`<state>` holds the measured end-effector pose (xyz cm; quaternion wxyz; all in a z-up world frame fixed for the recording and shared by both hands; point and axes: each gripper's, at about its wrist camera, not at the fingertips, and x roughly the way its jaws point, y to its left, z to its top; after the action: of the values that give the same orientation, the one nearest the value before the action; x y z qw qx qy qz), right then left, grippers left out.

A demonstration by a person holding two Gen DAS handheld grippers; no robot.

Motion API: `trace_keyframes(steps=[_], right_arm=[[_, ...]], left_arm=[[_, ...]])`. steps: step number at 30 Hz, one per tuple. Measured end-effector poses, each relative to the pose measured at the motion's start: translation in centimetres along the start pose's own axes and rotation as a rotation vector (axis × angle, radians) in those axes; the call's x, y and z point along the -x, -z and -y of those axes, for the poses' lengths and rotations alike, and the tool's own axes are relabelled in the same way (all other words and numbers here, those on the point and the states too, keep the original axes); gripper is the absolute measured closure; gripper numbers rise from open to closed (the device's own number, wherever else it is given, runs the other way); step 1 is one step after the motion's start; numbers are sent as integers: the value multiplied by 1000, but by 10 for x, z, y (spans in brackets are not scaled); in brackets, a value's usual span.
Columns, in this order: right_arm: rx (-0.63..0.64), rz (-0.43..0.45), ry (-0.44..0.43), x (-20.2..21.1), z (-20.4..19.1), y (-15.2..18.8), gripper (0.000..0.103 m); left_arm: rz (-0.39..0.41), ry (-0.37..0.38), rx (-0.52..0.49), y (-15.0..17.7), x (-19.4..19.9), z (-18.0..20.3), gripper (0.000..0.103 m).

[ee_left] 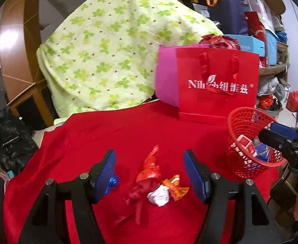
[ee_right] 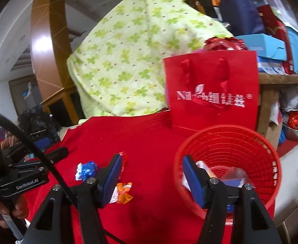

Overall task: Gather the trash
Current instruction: 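Bring both tools back over the remaining wrappers on the table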

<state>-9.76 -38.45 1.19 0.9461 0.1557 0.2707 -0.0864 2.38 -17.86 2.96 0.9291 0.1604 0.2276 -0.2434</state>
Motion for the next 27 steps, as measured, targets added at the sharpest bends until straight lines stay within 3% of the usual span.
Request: trace_keyframes(steps=[10,27], right_arm=[[96,-60,-43,-22,-61,9,38],[215,-130,-92,-46,-127,23,38]], left_arm=[[-28,-47,81,25,7,-46,33],[-53,-97,185,55,14,-100,33]])
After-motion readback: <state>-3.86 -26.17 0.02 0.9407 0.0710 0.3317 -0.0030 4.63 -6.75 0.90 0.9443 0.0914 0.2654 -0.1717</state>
